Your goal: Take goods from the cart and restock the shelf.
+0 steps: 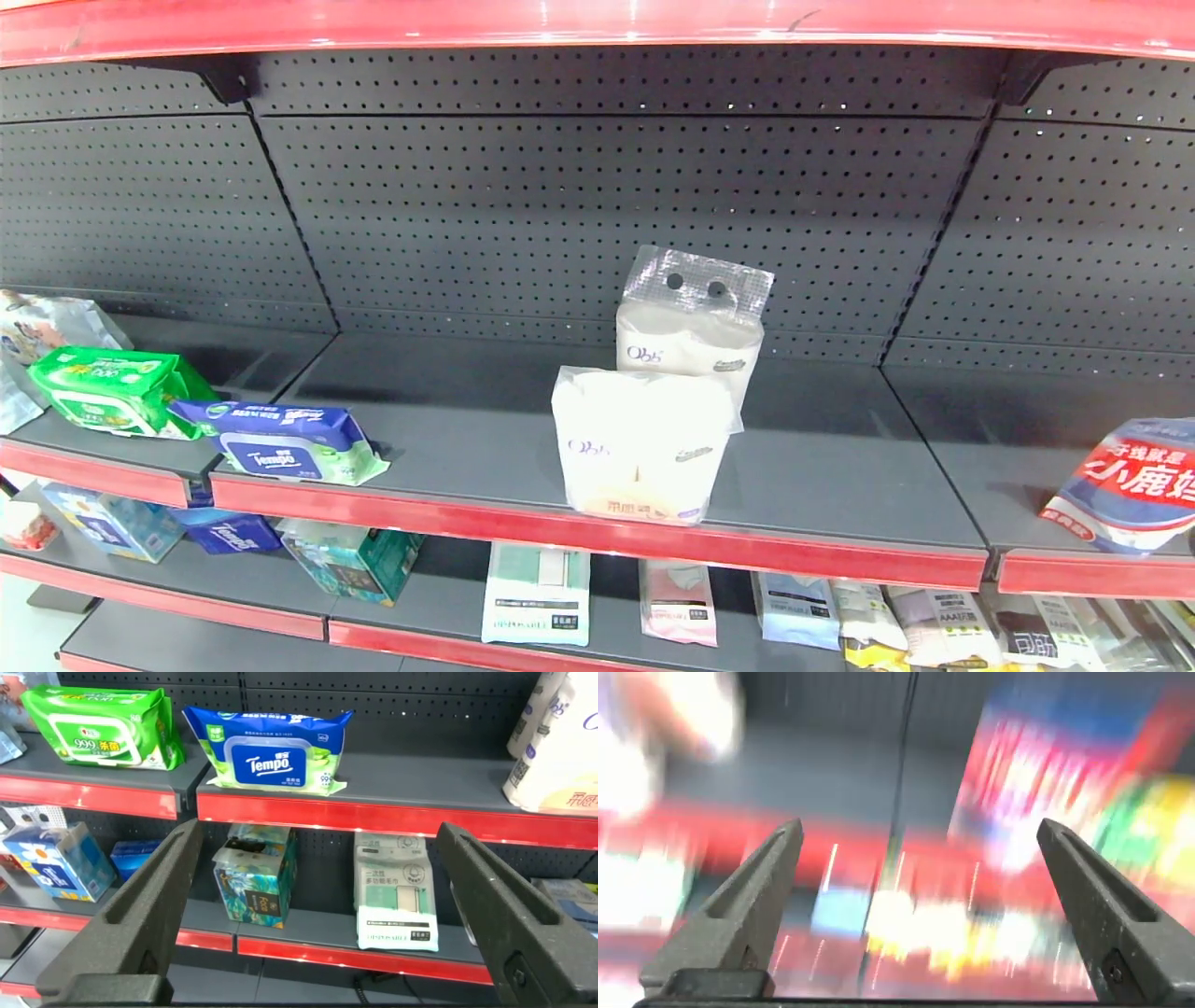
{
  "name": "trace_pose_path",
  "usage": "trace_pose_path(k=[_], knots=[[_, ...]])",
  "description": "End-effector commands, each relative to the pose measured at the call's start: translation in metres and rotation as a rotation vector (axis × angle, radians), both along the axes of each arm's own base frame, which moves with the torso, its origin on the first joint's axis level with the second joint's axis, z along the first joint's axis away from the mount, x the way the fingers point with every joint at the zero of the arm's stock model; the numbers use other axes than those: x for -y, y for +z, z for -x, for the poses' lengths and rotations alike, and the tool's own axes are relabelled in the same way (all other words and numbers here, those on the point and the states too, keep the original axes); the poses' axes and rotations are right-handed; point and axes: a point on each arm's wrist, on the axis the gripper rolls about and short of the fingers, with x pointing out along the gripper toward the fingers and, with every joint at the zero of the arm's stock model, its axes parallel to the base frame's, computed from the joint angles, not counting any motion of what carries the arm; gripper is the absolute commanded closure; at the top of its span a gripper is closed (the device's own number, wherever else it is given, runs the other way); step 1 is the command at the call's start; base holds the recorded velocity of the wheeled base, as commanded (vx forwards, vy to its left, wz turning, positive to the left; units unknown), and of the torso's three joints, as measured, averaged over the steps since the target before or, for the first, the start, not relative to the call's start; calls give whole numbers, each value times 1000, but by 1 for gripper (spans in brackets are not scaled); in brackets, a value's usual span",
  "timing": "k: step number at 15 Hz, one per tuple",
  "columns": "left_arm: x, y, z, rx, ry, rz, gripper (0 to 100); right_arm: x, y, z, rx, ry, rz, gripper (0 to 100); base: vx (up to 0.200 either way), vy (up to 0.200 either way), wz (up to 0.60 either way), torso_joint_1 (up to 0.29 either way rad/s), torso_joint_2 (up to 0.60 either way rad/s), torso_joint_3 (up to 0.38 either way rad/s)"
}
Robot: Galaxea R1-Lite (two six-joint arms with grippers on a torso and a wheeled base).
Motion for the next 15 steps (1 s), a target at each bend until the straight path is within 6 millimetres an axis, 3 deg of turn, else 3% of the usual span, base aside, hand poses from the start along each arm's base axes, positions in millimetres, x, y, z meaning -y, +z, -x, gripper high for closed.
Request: trace_pose_path(k=[1,5,6,7,8,10,13,15], knots=[[0,0,0,1,0,0,0,-13,-38,51,-23,-13,-28,0,0,0,0,0,0,0],[0,0,0,1,0,0,0,-10,-39,50,-55,182,-111,0,0,0,0,0,0,0],[0,0,0,1,0,0,0,-9,-56,58,-12,229,-107,0,0,0,0,0,0,0],[0,0,0,1,0,0,0,-7,-73,61,20,233,-96,0,0,0,0,0,0,0],[0,0,0,1,0,0,0,-7,-73,60,19,216,-94,0,0,0,0,0,0,0],[0,0,0,1,0,0,0,0,-72,59,64,-88,-103,0,0,0,0,0,0,0],[0,0,0,1,-4,-1,0,0,-76,54,142,-91,-177,0,0,0,0,0,0,0],[0,0,0,1,-4,2,0,-3,-78,51,157,45,-161,0,0,0,0,0,0,0]])
